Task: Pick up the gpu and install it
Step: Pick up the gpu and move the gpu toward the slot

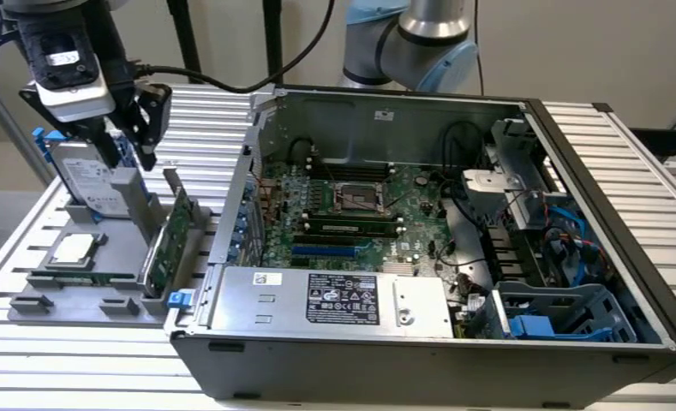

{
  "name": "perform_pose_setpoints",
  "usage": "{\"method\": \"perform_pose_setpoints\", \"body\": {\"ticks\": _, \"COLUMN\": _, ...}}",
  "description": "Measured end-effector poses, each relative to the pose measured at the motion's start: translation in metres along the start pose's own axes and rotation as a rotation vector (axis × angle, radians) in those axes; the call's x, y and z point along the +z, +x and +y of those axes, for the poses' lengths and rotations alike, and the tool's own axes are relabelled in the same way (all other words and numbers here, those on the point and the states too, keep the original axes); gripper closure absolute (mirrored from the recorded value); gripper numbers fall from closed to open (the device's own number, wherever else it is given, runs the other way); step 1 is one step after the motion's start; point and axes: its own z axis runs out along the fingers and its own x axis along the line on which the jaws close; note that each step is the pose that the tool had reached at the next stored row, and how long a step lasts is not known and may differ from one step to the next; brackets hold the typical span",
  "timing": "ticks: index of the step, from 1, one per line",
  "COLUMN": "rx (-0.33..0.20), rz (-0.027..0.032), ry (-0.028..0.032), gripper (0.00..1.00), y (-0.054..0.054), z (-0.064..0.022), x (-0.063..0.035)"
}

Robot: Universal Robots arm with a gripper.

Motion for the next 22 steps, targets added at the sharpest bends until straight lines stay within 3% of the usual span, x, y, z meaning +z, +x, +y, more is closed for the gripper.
{"method": "perform_pose_setpoints", "body": {"ticks": 9, "rx": 0.001, "rz": 0.0, "ry": 0.0, "gripper": 0.0, "y": 0.001, "z": -0.0075, "x": 0.016}}
{"method": "perform_pose_setpoints", "body": {"ticks": 22, "rx": 0.012, "rz": -0.0037, "ry": 0.0, "gripper": 0.0, "y": -0.002, "z": -0.0263, "x": 0.0406}}
